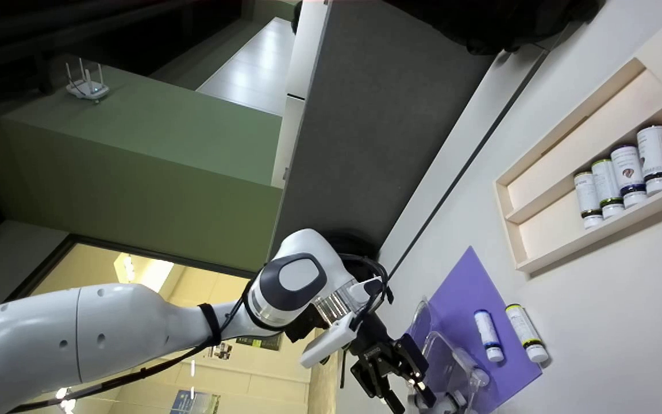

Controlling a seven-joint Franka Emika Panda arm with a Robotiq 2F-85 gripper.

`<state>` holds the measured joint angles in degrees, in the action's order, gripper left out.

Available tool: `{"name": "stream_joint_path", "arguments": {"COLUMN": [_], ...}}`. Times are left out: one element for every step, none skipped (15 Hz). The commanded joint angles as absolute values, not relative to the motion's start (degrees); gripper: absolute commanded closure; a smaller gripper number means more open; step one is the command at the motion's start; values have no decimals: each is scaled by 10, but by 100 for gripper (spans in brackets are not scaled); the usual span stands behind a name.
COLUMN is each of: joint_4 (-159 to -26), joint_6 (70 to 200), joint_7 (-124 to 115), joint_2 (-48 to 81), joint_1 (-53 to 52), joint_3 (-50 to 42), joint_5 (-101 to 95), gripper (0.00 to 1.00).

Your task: Pick two bottles on the counter and put them in the box

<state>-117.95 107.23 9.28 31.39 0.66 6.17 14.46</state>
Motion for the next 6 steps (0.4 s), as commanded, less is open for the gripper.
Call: {"name": "stream_joint_path", "arguments": {"joint_4": [-1153, -1151, -1151, -1159, -1157, -1156], "joint_6": [1040, 1041, 1047, 1063, 1062, 1063], "joint_7": [88, 84, 81, 76, 93, 92], "joint_2": [313, 308, 301, 291, 311, 308], "joint_1": [12, 10, 6, 0, 6, 6], "joint_3": [56, 52, 47, 39, 49, 46], "joint_5": [155, 148, 135, 116, 137, 130], "gripper": [0, 0, 0, 0, 0, 0]}}
